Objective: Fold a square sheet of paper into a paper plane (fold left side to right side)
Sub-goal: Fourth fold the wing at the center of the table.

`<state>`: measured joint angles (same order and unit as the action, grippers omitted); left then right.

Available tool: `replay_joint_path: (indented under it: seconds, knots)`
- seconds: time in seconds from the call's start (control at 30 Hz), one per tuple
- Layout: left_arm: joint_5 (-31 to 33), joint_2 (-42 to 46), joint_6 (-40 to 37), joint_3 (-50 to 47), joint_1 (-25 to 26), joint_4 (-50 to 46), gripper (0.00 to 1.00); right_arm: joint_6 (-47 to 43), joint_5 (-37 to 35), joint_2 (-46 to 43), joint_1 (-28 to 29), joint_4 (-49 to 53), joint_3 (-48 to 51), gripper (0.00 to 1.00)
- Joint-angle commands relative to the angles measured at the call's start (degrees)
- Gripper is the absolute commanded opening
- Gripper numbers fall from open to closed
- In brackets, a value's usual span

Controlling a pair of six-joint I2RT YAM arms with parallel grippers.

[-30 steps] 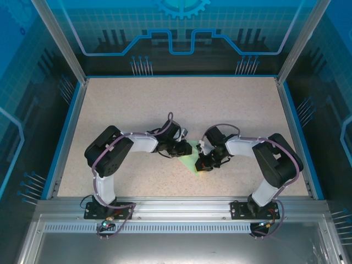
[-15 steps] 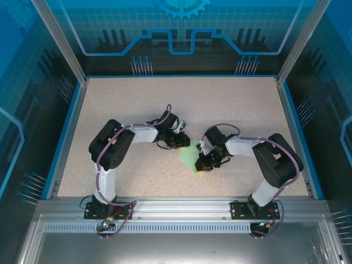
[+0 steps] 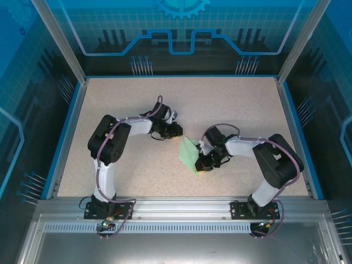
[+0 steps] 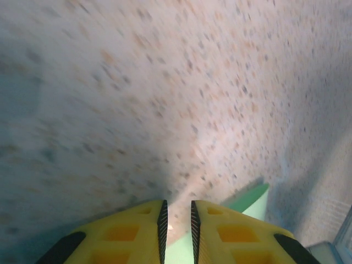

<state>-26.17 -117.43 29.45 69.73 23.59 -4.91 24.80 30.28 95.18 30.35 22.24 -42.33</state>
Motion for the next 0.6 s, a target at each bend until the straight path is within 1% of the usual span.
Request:
replay_joint_path:
  seconds: [0.0, 0.07, 0.13, 0.17, 0.23, 0.27, 0.33, 0.43, 0.47, 0.57]
  knots:
    - [3.4, -0.6, -2.2, 1.4, -2.1, -1.8, 0.23, 0.5, -6.4, 0.9, 0.8, 2.4, 3.5, 0.00]
    - [3.1, 1.5, -2.2, 0.7, -2.4, -1.8, 0.25, 1.1, -3.3, -0.3, 0.8, -1.0, 3.9, 0.01]
    - [2.6, 4.5, -1.8, -0.8, -2.5, -1.5, 0.26, 2.0, -0.7, -1.9, 0.8, -4.3, 4.3, 0.08]
    - [2.4, 6.4, -1.4, -2.1, -2.5, -1.0, 0.27, 2.6, -0.4, -3.1, 0.9, -5.6, 4.3, 0.13]
    - [1.6, 10.2, -0.3, -5.0, -2.5, 0.1, 0.28, 3.3, -0.8, -5.8, 0.7, -7.4, 4.1, 0.19]
    - [1.3, 12.3, 0.3, -6.8, -2.5, 0.7, 0.28, 3.7, -1.6, -7.6, 0.7, -7.7, 3.9, 0.24]
    - [1.0, 16.5, 2.5, -11.1, -2.5, 2.6, 0.30, 3.7, -4.1, -11.1, 0.5, -7.9, 3.6, 0.30]
    - [-0.6, 21.5, 7.2, -17.6, -2.0, 6.3, 0.34, 3.5, -9.2, -16.8, 0.0, -6.7, 3.2, 0.46]
    - [-1.5, 22.6, 8.7, -19.4, -1.5, 7.9, 0.35, 3.5, -11.2, -18.8, -0.3, -6.2, 3.2, 0.52]
    - [-2.4, 24.1, 11.8, -22.8, 1.7, 10.8, 0.38, 3.6, -16.2, -23.8, -1.0, -4.5, 3.8, 0.64]
